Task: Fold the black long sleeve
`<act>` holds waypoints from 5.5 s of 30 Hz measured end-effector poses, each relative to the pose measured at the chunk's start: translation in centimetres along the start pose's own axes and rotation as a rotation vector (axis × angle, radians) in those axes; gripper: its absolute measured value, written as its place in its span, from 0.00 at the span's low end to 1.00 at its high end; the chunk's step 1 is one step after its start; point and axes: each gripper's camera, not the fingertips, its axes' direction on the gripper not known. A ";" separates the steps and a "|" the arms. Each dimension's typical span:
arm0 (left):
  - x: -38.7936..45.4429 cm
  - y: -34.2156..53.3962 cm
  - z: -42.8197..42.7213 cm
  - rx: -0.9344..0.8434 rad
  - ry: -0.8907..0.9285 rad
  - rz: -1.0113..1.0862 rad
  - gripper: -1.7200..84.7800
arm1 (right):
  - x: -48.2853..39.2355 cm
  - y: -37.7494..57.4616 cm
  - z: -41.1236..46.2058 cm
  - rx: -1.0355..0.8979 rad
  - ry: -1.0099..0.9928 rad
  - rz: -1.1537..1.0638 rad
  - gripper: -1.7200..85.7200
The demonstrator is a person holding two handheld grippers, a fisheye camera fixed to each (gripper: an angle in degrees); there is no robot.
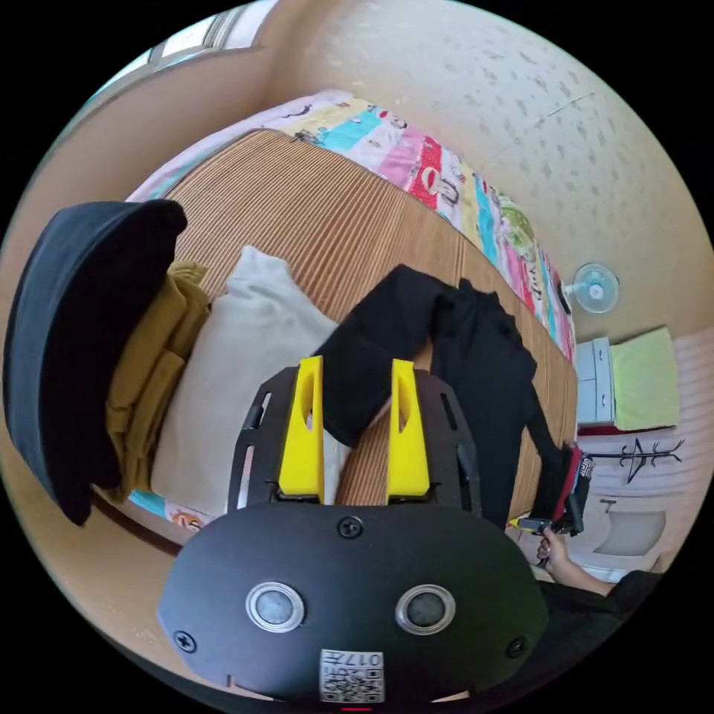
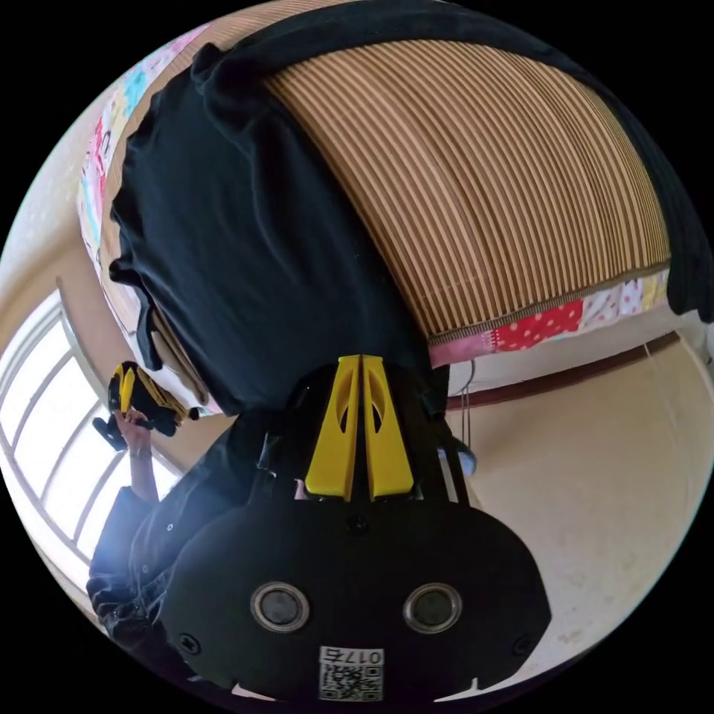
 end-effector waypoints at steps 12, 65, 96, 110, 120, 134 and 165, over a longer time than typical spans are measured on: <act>-3.5 4.6 -3.7 -0.066 0.072 0.082 0.04 | 4.9 5.6 -5.8 0.010 -0.197 0.057 0.02; 10.0 4.8 16.9 -0.350 0.018 0.188 0.08 | 29.4 8.0 -26.6 0.929 -0.980 0.524 0.16; -2.2 -0.3 16.7 -0.147 0.290 0.212 0.13 | -11.2 10.6 -8.2 0.275 -0.296 -0.491 0.03; -0.5 -5.5 16.0 -0.082 0.246 0.432 0.01 | -7.0 8.3 -11.4 0.444 -0.295 -0.260 0.03; -14.7 -5.2 22.2 -0.195 0.124 0.102 0.07 | -5.2 6.7 -13.6 0.462 -0.242 -0.137 0.04; 13.0 -2.1 26.8 -0.387 0.468 0.796 0.13 | -4.0 0.8 -18.2 0.537 -0.703 0.026 0.14; 15.8 -1.8 24.1 -0.292 0.483 0.717 0.14 | 8.8 6.4 -24.2 0.564 -0.436 -0.260 0.09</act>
